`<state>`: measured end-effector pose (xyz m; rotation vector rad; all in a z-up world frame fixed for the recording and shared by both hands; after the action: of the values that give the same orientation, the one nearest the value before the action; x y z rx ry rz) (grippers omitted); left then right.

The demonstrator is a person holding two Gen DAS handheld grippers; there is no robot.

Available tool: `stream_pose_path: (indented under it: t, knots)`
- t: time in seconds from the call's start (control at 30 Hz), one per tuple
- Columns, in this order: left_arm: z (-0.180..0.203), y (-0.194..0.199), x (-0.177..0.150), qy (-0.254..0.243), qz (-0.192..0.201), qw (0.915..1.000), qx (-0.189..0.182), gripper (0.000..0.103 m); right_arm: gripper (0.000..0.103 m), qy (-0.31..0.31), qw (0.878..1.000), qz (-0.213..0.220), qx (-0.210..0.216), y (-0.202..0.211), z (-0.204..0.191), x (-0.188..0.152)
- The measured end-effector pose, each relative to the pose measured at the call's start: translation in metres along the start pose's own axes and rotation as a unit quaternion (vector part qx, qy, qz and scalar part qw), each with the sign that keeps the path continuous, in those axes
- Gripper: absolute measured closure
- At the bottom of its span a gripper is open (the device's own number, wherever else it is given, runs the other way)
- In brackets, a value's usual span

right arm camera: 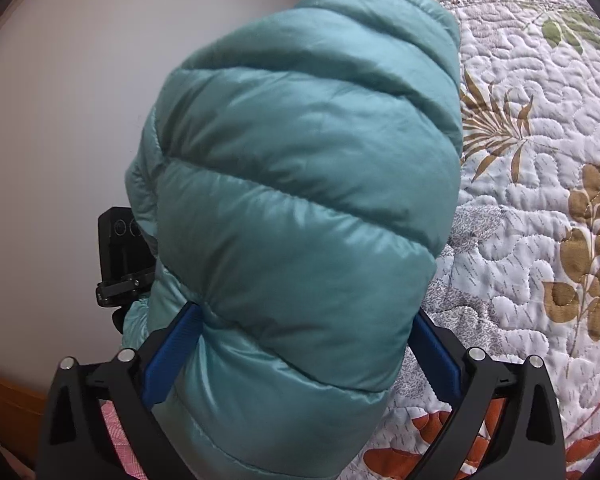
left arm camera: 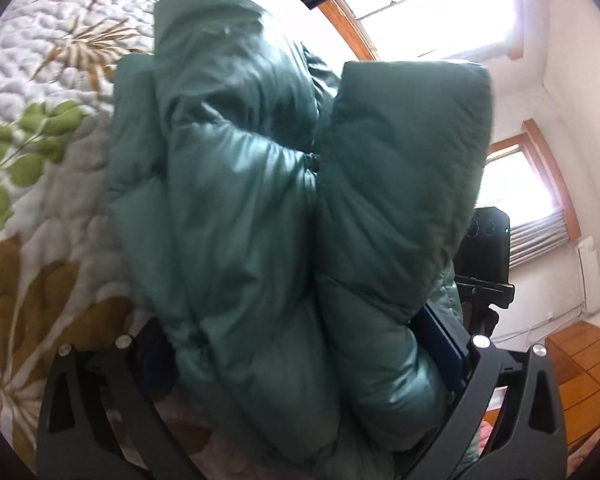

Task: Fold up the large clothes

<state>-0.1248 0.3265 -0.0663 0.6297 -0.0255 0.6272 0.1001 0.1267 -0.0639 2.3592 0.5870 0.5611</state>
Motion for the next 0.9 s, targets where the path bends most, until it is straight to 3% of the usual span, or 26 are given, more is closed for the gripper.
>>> stream_pose_path:
  t: [0.27, 0.37, 0.4, 0.43, 0.53, 0.67, 0.9]
  knots:
    - [0.004, -0.007, -0.004, -0.023, 0.011, 0.9997, 0.0, 0.005, 0.003, -0.005, 1.0, 0.0, 0.015, -0.015, 0.01, -0.005]
    - [0.008, -0.002, -0.015, -0.026, 0.019, 0.9995, -0.003, 0.021, 0.016, 0.008, 1.0, 0.014, 0.01, -0.014, 0.006, -0.007]
    - [0.009, -0.001, -0.016, -0.024, 0.019, 0.9995, -0.01, 0.028, 0.025, 0.014, 1.0, 0.019, 0.007, -0.012, 0.003, -0.008]
    - [0.009, 0.0, -0.017, -0.024, 0.019, 0.9994, -0.013, 0.032, 0.034, 0.021, 0.999, 0.025, 0.005, -0.009, 0.0, -0.008]
    - [0.014, 0.001, -0.02, -0.025, 0.023, 0.9992, -0.022, 0.041, 0.047, 0.037, 0.999, 0.039, 0.004, 0.0, -0.006, -0.011]
    - [0.031, -0.006, -0.022, -0.05, 0.024, 0.9982, -0.024, 0.044, 0.053, 0.039, 0.997, 0.06, 0.003, 0.019, -0.004, -0.016]
    - [0.087, -0.058, -0.003, -0.089, -0.01, 0.995, -0.043, 0.046, 0.054, 0.027, 0.992, 0.115, -0.043, 0.085, 0.011, -0.028]
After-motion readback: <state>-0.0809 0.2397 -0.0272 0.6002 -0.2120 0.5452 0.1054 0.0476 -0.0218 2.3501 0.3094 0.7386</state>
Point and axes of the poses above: each gripper's, at about its wrist camera, not at the fingertips, and y roughly against the way its jaws point, z to its right, x to its top, the point moved 6 cm from there along -y, roughly the way its jaws point, and after that the axes turned 2 degrees about y, right-handed, at the moved point
